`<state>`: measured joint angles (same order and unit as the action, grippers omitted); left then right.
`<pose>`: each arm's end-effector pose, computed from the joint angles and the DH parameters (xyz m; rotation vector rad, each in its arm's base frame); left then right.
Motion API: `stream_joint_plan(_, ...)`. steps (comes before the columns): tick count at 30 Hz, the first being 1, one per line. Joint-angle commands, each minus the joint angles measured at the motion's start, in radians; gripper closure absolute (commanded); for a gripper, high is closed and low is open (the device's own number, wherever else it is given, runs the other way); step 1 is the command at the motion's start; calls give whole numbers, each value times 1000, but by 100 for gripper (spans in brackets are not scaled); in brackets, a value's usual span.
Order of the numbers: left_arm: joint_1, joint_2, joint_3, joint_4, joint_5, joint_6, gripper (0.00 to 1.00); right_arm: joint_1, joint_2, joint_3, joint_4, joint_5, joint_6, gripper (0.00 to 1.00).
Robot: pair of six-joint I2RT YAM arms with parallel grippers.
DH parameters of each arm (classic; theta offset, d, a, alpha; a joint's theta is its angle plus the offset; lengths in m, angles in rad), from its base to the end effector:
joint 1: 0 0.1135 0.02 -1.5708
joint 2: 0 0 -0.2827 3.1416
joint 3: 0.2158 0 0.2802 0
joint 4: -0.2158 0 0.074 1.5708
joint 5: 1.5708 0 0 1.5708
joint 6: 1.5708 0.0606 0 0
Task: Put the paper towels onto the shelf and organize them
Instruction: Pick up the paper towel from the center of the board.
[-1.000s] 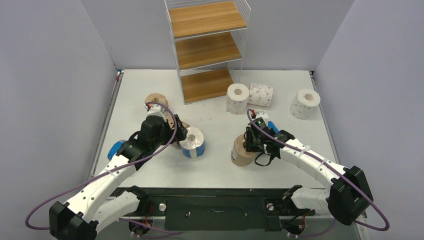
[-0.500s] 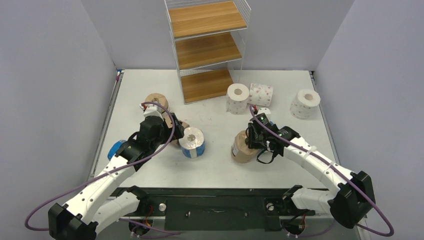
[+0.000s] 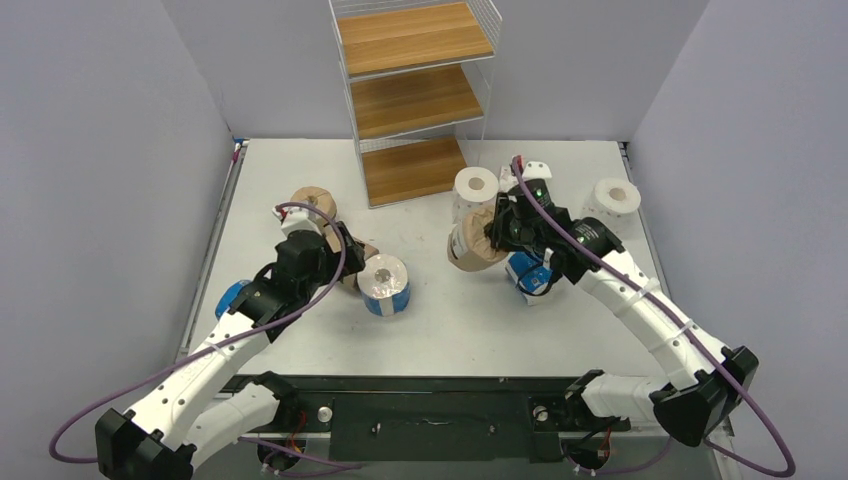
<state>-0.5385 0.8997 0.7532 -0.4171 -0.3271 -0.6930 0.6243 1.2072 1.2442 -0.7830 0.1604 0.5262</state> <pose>0.2116 -0.1037 0.2841 -0.3552 2.0955 -0.3884 0.2402 0.1611 0.3570 -0.0325 2.3385 0.3987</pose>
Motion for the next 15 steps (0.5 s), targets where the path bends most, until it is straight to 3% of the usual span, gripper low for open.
stream_joint_plan(1,18,-3,97,31,-26,-24,4,2,73,170,28,43,-13,74)
stream_joint_plan(15,57,-7,165,193,-44,-57,4,-37,402,585,46,47,30,74)
